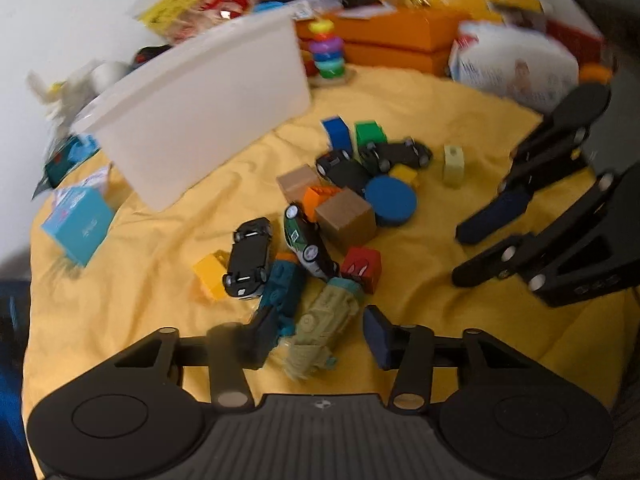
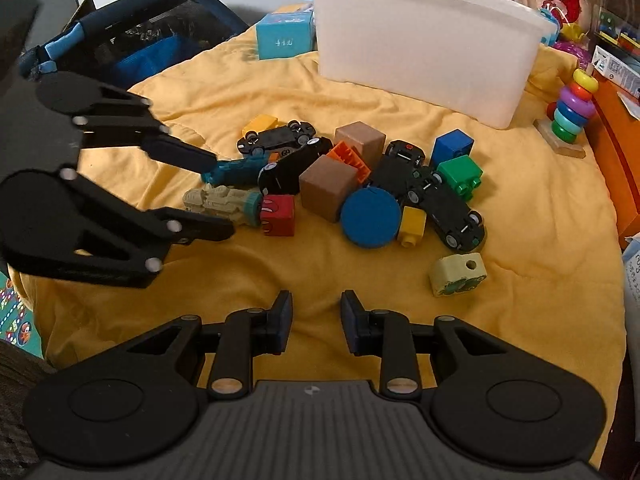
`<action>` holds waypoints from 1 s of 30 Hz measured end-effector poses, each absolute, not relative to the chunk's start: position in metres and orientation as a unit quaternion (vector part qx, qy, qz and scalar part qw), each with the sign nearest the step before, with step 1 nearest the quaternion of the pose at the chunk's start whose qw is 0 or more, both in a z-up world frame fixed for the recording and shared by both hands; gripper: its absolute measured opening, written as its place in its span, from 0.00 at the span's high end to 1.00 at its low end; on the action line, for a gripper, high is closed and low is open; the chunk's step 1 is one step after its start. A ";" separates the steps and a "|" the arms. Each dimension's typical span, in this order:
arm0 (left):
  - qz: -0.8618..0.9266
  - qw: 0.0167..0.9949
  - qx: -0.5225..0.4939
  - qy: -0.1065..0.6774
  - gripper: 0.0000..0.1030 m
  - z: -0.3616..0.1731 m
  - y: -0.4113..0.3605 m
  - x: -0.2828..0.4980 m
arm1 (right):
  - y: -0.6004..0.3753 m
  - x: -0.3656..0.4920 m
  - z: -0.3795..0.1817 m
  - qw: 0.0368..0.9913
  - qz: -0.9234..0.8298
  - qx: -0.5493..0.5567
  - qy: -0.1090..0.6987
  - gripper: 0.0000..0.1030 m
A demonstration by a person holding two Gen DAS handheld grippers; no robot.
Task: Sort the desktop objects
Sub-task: 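Grasp the teal toy figure with the left tool while the right tool grasps the khaki toy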
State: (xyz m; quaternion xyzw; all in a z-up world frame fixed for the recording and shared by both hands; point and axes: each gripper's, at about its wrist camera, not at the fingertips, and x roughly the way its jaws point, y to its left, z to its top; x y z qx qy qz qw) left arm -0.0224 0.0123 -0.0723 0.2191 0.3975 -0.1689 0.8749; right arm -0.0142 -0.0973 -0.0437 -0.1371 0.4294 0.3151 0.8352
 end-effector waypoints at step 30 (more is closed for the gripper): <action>-0.157 0.869 0.170 0.436 0.63 -0.075 0.033 0.021 | -0.062 -0.013 -0.025 0.806 0.361 -0.128 0.452 0.50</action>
